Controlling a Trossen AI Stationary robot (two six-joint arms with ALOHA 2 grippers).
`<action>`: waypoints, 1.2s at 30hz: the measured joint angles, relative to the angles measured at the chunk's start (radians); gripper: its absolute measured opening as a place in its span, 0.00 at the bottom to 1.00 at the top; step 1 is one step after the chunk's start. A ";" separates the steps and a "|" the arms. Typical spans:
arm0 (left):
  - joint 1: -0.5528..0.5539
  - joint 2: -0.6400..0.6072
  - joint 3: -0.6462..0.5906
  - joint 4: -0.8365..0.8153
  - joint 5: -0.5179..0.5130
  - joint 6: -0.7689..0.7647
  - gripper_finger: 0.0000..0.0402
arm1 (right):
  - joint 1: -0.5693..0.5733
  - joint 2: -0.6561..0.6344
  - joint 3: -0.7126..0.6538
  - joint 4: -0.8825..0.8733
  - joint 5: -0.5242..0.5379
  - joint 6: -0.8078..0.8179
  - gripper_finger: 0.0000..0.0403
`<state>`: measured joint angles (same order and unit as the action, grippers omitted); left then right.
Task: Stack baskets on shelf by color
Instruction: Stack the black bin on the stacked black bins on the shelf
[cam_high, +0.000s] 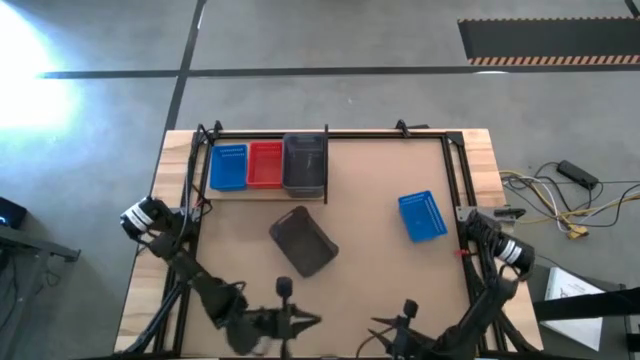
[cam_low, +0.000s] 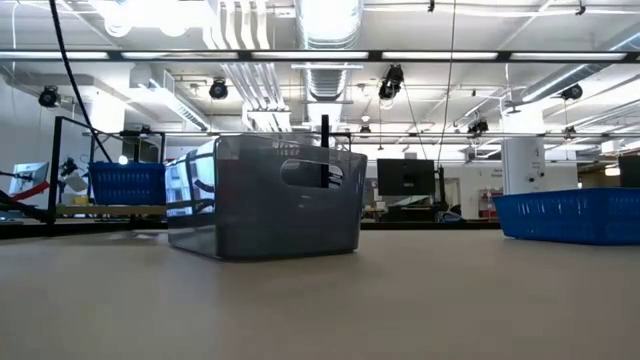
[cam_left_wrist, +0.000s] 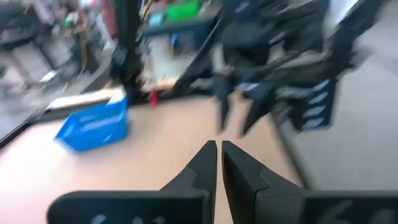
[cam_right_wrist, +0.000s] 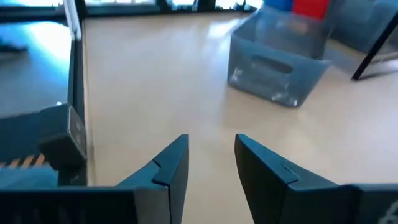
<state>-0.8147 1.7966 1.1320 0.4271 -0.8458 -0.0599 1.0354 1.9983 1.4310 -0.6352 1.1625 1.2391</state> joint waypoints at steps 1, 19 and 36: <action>0.018 0.000 0.027 -0.085 0.000 -0.025 0.03 | 0.005 0.018 0.005 0.005 0.033 0.008 0.29; 0.358 0.045 0.228 -0.889 0.303 -0.587 0.58 | 0.005 0.093 0.027 0.023 0.071 -0.003 0.18; 0.371 0.142 0.222 -0.893 0.335 -0.589 0.44 | 0.005 0.093 0.027 0.028 0.070 -0.009 0.15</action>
<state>-0.4438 1.9385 1.3540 -0.4659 -0.5112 -0.6490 1.0405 2.0911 1.4578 -0.6075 1.2327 1.2297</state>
